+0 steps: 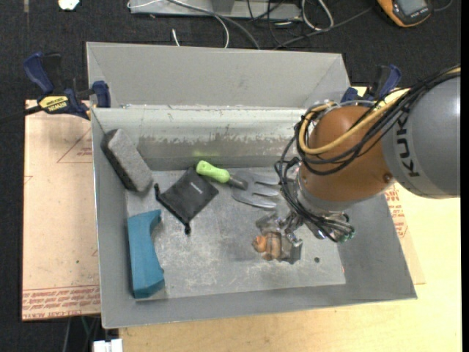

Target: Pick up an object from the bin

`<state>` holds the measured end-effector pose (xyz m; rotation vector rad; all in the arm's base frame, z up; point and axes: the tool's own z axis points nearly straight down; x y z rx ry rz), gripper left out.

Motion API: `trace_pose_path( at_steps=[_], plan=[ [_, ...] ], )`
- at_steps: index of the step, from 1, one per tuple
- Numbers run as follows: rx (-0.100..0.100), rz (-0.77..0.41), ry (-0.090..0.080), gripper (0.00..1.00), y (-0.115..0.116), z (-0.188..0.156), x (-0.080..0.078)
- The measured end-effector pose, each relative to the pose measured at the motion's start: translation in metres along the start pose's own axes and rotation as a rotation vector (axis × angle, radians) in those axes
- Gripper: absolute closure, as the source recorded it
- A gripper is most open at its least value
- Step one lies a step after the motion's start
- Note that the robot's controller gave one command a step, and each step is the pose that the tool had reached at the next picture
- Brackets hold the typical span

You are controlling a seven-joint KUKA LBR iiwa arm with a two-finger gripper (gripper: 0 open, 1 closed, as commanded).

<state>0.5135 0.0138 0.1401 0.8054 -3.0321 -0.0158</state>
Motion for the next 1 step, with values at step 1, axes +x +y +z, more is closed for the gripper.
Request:
trace_pose_path(
  at_steps=[1],
  plan=[
    [0.001, 0.001, -0.003, 1.00, 0.0001, -0.0258, -0.0010]
  ],
)
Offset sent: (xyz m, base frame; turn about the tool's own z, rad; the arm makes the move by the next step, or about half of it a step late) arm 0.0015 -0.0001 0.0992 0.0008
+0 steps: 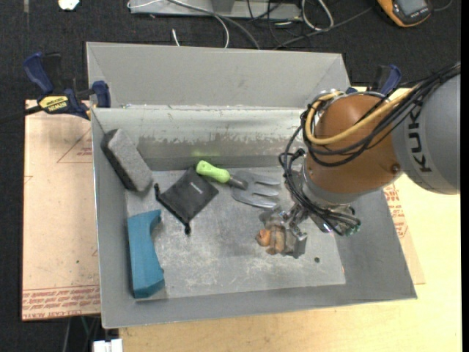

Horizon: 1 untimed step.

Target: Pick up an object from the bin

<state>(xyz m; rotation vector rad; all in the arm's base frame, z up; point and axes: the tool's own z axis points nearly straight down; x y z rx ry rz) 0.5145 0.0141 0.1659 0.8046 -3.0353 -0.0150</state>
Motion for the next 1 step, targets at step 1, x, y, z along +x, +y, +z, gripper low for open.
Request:
trace_pose_path(
  at_steps=[1],
  plan=[
    [-0.004, 0.001, 0.006, 1.00, 0.0013, -0.0302, 0.0009]
  ],
)
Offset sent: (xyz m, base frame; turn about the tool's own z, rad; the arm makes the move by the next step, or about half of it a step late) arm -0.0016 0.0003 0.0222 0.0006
